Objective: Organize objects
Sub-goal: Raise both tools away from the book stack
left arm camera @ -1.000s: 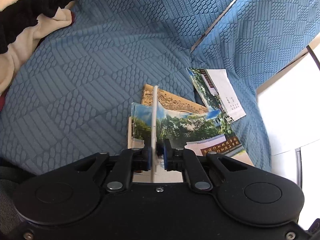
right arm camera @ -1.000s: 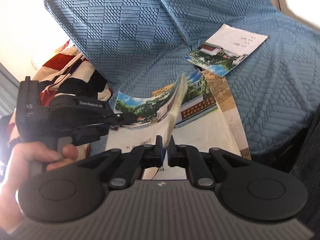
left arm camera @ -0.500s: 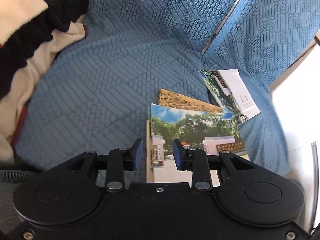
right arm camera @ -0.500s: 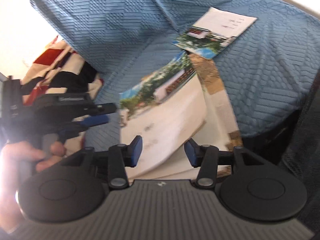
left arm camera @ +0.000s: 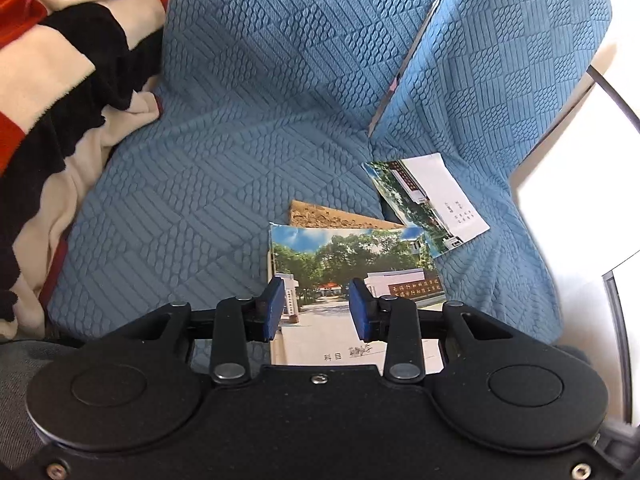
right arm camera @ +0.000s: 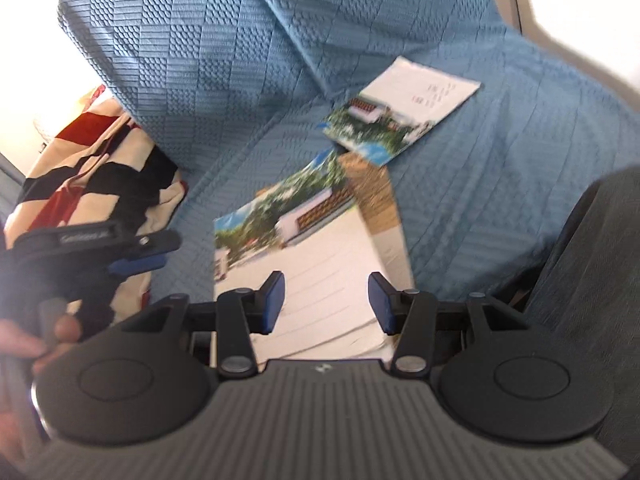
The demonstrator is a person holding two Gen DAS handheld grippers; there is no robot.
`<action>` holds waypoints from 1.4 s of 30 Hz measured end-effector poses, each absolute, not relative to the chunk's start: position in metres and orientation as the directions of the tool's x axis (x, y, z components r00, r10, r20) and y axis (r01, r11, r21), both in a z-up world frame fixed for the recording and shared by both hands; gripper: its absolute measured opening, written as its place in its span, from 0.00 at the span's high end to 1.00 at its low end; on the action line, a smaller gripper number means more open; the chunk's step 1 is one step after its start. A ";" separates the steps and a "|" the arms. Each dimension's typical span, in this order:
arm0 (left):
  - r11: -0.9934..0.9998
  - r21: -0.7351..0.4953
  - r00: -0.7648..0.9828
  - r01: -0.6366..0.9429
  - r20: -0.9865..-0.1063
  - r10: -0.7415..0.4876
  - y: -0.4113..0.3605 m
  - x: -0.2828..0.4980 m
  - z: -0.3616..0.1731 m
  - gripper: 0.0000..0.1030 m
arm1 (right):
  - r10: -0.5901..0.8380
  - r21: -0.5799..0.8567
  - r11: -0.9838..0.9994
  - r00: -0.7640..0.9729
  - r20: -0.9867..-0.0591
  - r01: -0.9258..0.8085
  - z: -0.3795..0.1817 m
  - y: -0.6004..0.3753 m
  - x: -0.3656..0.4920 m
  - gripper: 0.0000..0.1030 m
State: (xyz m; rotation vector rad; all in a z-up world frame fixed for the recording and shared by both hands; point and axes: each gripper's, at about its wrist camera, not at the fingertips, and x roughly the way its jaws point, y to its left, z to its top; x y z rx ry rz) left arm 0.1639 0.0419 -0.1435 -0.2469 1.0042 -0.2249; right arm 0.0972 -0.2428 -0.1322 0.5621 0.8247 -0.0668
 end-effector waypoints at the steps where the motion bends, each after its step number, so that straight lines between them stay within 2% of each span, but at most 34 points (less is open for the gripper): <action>1: 0.949 -0.306 0.521 0.072 -0.800 -0.297 0.042 0.162 -0.144 0.67 | 0.150 0.439 0.857 0.685 -0.713 0.269 -0.134 -0.245 0.099 0.52; 12: 0.953 -0.302 0.468 0.016 -0.840 -0.274 0.042 0.147 -0.187 0.64 | 0.156 0.376 0.901 0.645 -0.748 0.218 -0.166 -0.249 0.127 0.52; 24: 0.960 -0.279 0.440 0.023 -0.859 -0.260 0.032 0.140 -0.205 0.62 | 0.177 0.338 0.928 0.612 -0.771 0.158 -0.180 -0.234 0.129 0.53; 25: 0.960 -0.278 0.438 0.024 -0.861 -0.261 0.032 0.140 -0.206 0.62 | 0.173 0.332 0.931 0.616 -0.768 0.152 -0.180 -0.233 0.128 0.55; 26: 0.960 -0.278 0.433 0.028 -0.862 -0.262 0.031 0.140 -0.207 0.62 | 0.165 0.321 0.935 0.621 -0.766 0.147 -0.179 -0.232 0.127 0.62; 31: 0.959 -0.282 0.425 0.031 -0.865 -0.268 0.028 0.138 -0.211 0.62 | 0.160 0.306 0.942 0.623 -0.766 0.135 -0.179 -0.231 0.123 0.73; 42: 0.958 -0.284 0.422 0.037 -0.865 -0.273 0.030 0.137 -0.211 0.63 | 0.174 0.316 0.940 0.613 -0.771 0.131 -0.176 -0.231 0.120 0.74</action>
